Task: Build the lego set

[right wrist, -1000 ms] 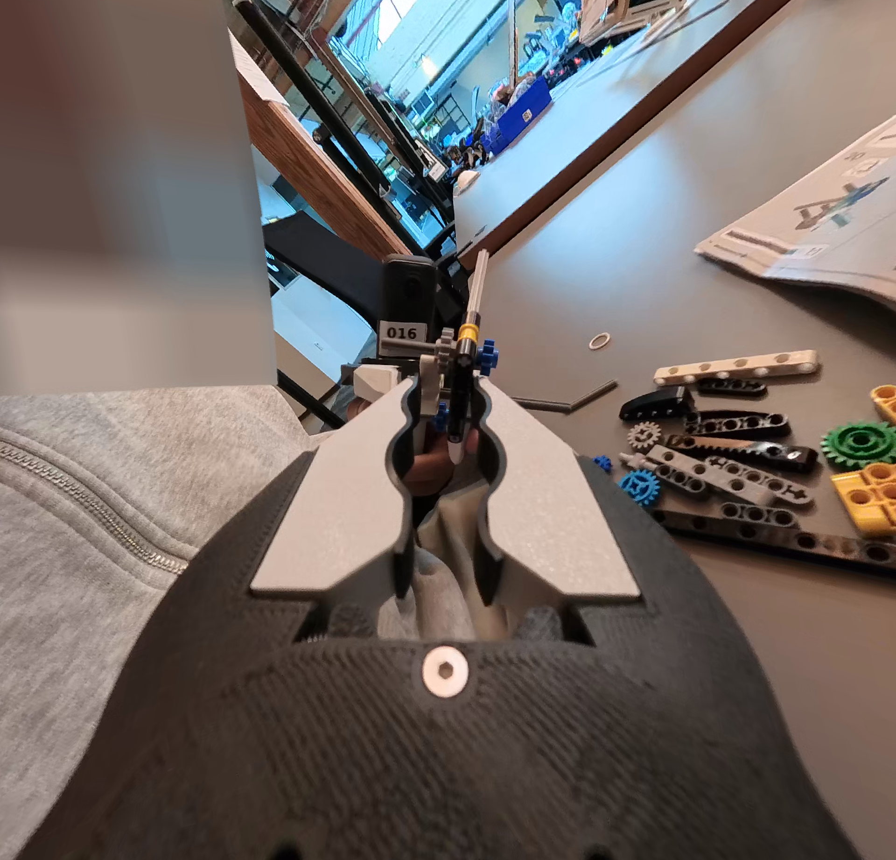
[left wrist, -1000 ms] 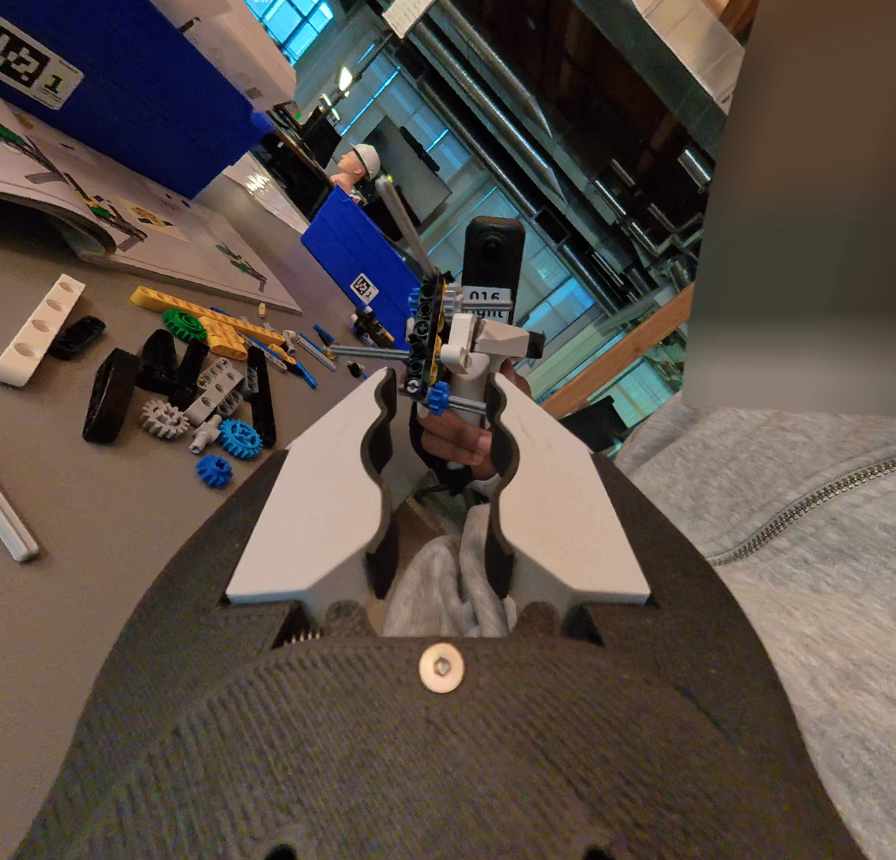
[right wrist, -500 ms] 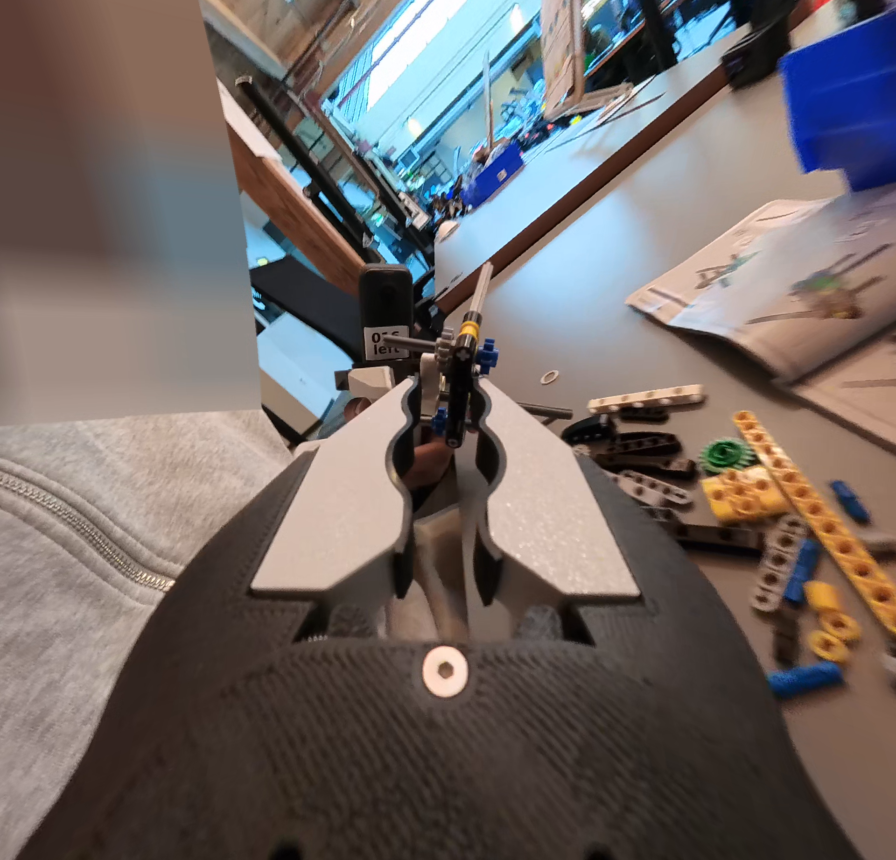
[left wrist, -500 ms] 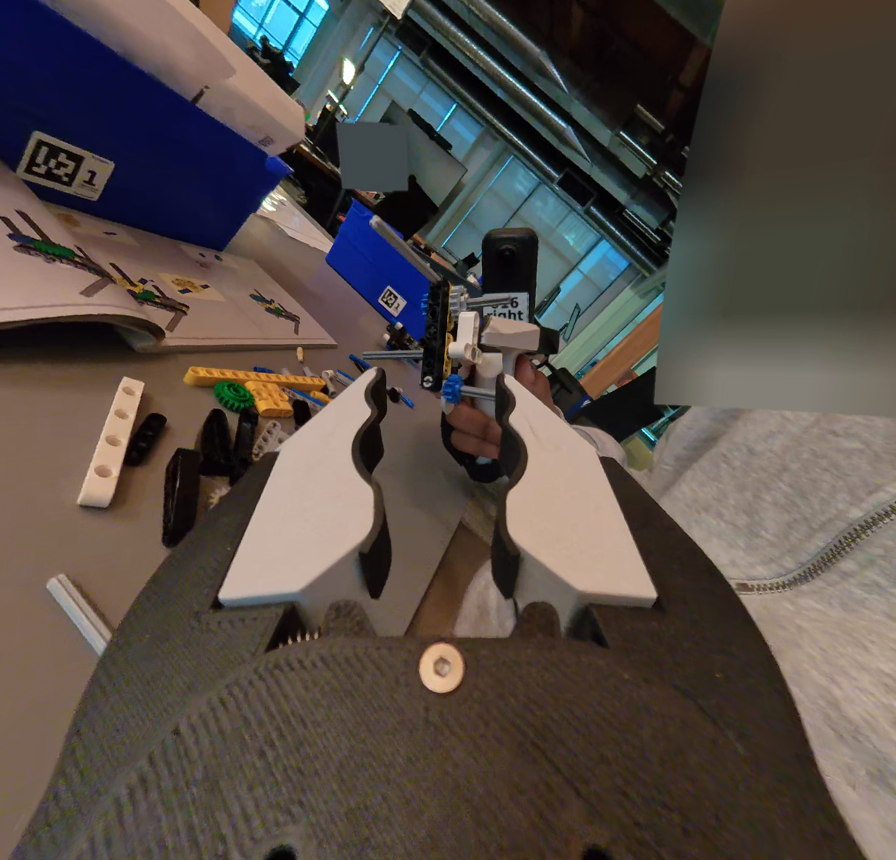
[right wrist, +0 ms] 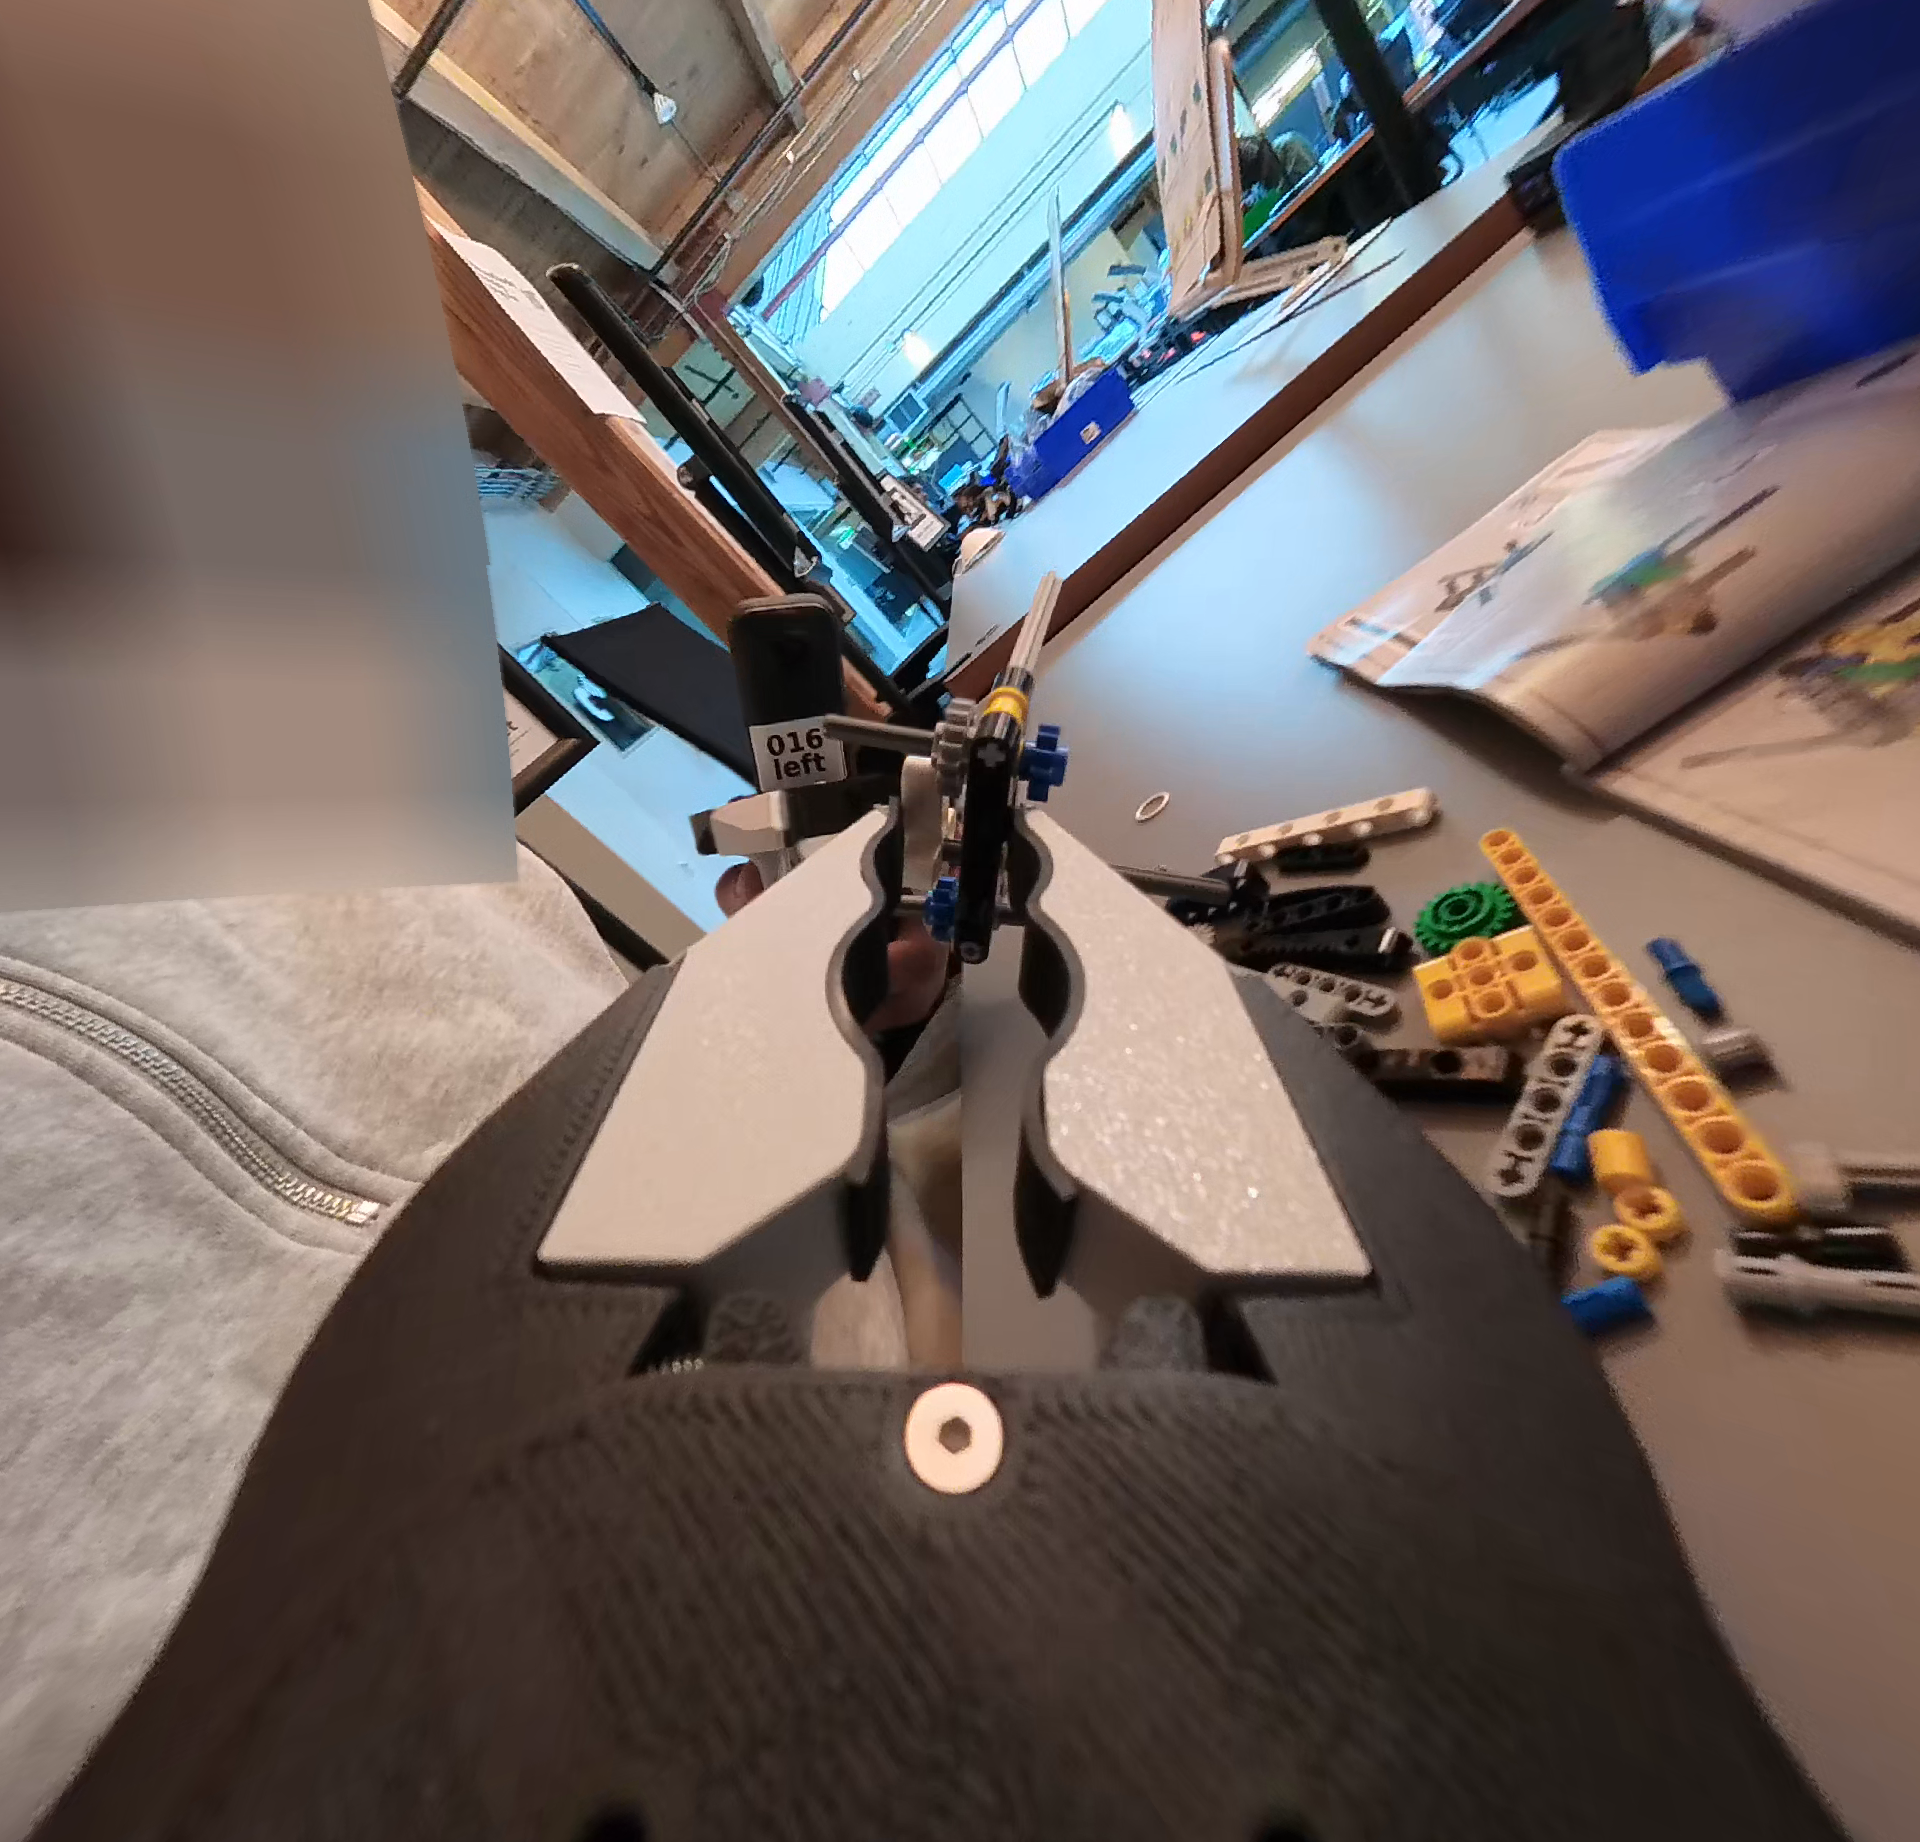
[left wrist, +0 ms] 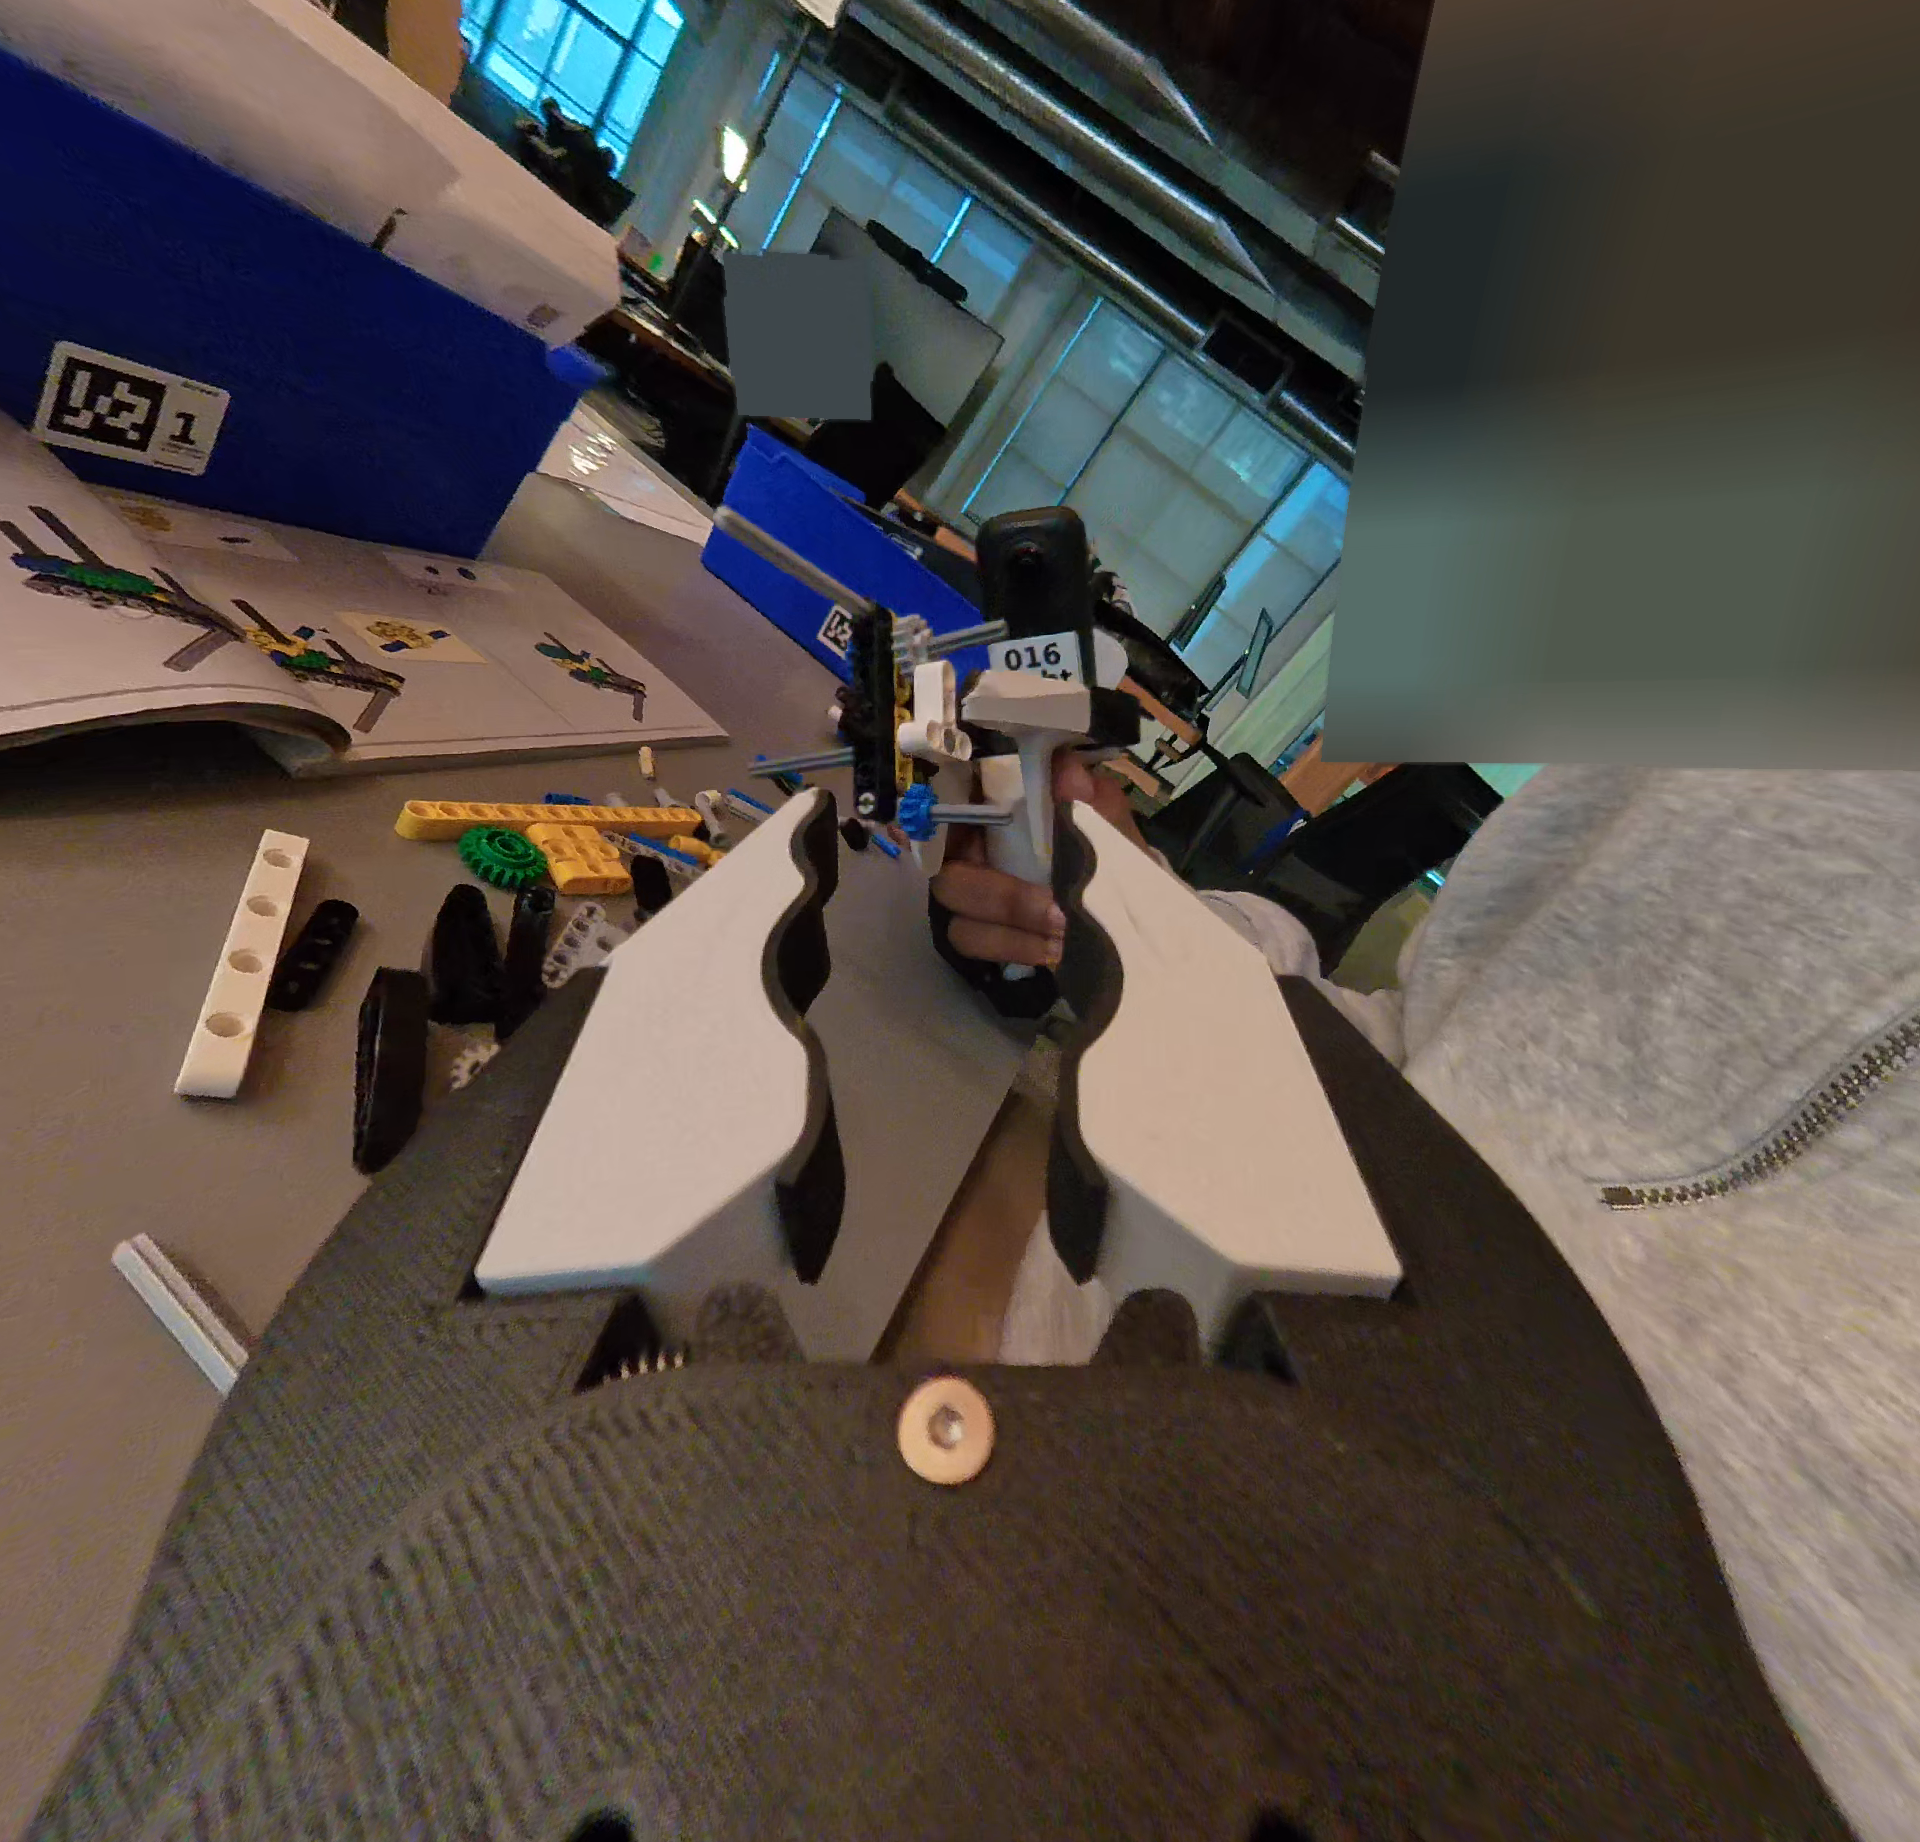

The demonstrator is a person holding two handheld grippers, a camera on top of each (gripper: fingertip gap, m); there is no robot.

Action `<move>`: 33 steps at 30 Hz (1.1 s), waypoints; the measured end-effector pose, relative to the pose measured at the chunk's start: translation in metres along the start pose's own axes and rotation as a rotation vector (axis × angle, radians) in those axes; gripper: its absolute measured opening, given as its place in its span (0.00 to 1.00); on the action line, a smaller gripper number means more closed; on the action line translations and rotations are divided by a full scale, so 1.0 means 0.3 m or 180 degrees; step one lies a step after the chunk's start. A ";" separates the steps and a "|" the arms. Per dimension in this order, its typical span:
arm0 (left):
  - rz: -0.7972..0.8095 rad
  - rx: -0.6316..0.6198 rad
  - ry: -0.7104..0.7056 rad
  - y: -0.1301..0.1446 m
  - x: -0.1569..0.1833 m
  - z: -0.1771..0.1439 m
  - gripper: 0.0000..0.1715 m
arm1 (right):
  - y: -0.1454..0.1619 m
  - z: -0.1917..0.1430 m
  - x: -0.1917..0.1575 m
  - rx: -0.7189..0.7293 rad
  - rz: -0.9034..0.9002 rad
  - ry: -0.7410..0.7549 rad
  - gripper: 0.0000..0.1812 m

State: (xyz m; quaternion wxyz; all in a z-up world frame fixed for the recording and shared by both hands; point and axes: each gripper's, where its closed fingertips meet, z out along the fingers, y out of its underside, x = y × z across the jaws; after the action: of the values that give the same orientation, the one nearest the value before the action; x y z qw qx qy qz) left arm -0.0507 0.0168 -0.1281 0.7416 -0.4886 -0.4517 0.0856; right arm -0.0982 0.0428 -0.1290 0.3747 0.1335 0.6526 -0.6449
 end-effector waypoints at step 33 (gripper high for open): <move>-0.0130 -0.0396 0.0030 0.087 0.012 0.039 0.12 | 0.049 0.083 -0.035 0.0030 0.0966 -0.0242 0.03</move>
State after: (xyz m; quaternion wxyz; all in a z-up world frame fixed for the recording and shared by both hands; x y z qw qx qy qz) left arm -0.0493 0.0396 -0.1455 0.7135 -0.5248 -0.4625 0.0398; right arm -0.0737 0.0246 -0.1302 0.4917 0.2079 0.6073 -0.5884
